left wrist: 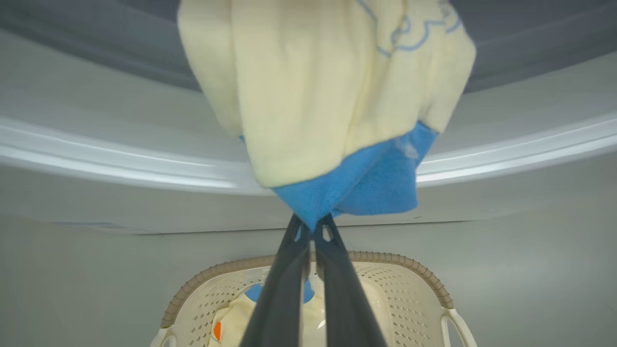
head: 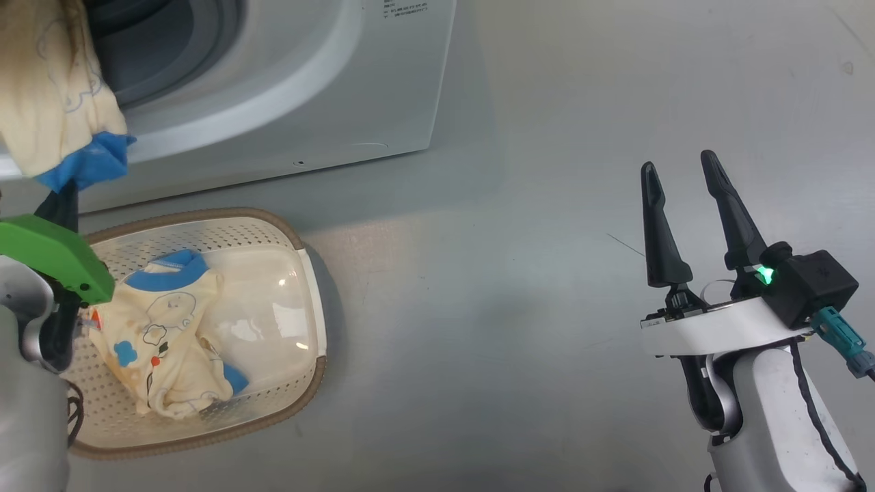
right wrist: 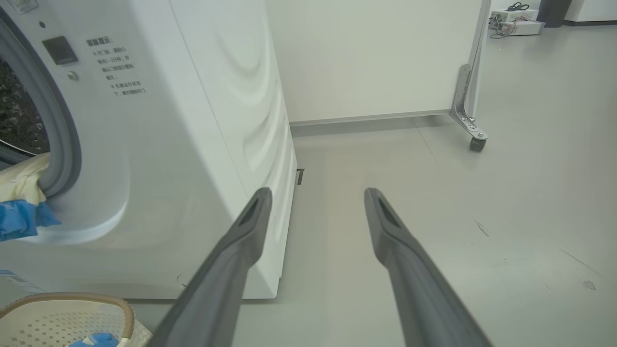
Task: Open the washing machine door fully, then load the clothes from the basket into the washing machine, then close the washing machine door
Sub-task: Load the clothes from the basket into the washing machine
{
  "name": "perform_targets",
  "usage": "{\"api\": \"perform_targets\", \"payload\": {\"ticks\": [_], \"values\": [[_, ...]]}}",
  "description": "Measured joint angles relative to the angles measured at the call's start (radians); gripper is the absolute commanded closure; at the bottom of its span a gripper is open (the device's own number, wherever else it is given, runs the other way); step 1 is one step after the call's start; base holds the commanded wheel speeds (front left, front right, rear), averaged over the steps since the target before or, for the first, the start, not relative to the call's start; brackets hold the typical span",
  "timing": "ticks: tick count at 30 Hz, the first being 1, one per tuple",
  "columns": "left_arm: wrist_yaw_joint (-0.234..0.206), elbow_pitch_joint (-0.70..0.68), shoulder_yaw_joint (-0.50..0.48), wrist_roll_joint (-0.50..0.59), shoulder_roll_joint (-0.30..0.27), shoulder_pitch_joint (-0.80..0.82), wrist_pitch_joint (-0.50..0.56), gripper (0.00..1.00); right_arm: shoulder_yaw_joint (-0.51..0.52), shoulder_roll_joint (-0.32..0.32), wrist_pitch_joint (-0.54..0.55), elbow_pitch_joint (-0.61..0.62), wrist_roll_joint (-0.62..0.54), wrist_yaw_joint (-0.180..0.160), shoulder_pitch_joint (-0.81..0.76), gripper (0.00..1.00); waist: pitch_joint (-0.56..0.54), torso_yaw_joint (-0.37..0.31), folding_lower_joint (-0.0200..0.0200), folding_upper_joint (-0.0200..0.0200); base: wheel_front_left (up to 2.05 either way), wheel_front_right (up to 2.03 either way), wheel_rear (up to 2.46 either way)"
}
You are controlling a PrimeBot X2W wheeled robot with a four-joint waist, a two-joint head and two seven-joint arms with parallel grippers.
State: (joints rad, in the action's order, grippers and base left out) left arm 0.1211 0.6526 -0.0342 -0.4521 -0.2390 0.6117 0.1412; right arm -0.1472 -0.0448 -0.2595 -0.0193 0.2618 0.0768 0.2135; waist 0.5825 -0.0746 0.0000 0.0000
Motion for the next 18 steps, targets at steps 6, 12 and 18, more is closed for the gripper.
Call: {"api": "perform_targets", "payload": {"ticks": [6, 12, 18], "values": [[0.003, -0.098, 0.018, -0.005, -0.035, -0.003, 0.009, 1.0, 0.0, 0.0, 0.0, 0.0, 0.0, 0.0, 0.0, 0.0, -0.008, 0.01, 0.0, 0.0, 0.0, 0.0, 0.0], [0.003, -0.206, 0.036, -0.005, -0.096, 0.0, 0.027, 1.0, -0.002, 0.0, 0.0, 0.001, 0.002, 0.0, -0.002, 0.0, -0.011, 0.014, 0.0, 0.0, 0.0, 0.0, 0.0], [0.003, -0.275, 0.027, -0.029, -0.17, 0.027, 0.098, 1.0, -0.038, -0.001, 0.0, 0.003, 0.024, 0.001, -0.001, 0.0, -0.002, -0.005, 0.0, 0.0, 0.0, 0.0, 0.0]]}}
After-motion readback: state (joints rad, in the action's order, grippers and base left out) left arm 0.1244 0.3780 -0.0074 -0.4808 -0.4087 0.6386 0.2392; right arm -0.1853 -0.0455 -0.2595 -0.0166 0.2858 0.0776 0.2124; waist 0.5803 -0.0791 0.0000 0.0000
